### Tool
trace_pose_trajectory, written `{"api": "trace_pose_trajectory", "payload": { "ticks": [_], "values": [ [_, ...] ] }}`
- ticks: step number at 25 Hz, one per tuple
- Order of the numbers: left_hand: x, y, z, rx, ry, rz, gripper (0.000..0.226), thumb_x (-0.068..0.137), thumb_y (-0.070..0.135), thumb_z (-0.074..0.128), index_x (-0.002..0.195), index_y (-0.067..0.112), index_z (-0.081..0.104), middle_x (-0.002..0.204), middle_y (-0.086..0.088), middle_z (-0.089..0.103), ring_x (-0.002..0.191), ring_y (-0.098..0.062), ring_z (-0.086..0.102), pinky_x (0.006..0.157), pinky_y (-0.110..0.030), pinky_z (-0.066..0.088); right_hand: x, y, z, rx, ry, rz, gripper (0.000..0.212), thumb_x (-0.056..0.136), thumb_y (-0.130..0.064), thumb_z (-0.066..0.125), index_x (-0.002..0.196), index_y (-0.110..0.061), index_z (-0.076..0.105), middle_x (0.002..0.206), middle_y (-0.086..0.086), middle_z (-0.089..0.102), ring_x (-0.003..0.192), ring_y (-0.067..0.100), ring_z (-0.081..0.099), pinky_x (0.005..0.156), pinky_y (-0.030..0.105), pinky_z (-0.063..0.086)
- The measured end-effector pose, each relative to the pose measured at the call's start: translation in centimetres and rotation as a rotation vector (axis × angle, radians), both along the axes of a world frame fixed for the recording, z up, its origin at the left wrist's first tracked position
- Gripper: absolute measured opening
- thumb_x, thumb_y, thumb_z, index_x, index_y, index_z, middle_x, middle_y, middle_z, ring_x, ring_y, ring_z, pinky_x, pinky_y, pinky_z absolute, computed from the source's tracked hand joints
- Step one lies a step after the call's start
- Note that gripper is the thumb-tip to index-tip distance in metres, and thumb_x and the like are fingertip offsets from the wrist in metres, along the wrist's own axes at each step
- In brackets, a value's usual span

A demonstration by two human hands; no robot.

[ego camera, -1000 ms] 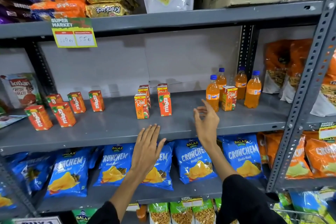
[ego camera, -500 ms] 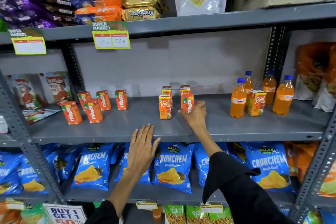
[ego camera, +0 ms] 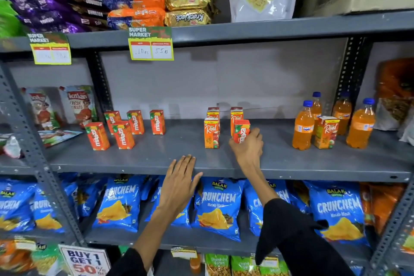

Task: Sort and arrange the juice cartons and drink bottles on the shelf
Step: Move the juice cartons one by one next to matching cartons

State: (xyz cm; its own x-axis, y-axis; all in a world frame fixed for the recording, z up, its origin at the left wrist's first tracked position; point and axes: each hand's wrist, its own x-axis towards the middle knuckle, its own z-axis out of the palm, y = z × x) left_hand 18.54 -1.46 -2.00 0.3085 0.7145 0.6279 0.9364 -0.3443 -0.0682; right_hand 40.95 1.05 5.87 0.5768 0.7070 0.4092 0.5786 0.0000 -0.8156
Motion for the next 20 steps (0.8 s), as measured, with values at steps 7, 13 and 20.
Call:
{"api": "trace_pose_trajectory", "payload": {
  "ticks": [7,13,20],
  "values": [
    [-6.7,0.7,-0.4,0.071,-0.016,-0.024,0.056,0.104,0.044,0.034,0.137,0.007,0.059,0.138,-0.009,0.064,0.129,-0.026,0.058,0.113,-0.045,0.039,-8.7,-3.0,-0.2,0.228,-0.031,0.067,0.054,0.065,-0.031,0.080,0.104,-0.008,0.051,0.098,0.013,0.059,0.090,0.031,0.056,0.079,0.045,0.050],
    [-16.3,2.7,-0.4,0.059,-0.066,-0.062,0.058,0.106,0.046,0.032,0.136,0.006,0.060,0.138,-0.010,0.063,0.129,-0.028,0.058,0.115,-0.041,0.034,-20.5,0.0,0.2,0.149,0.077,0.181,0.050,0.064,-0.031,0.081,0.098,-0.007,0.054,0.094,0.010,0.062,0.088,0.026,0.058,0.074,0.036,0.048],
    [-21.0,4.5,0.1,-0.023,-0.080,-0.082,0.060,0.104,0.049,0.035,0.141,0.007,0.056,0.144,-0.008,0.059,0.136,-0.025,0.052,0.118,-0.042,0.036,-27.0,5.9,0.6,0.033,0.055,0.181,0.055,0.065,-0.024,0.087,0.104,0.000,0.056,0.104,0.016,0.063,0.096,0.031,0.062,0.071,0.031,0.046]
  ]
}}
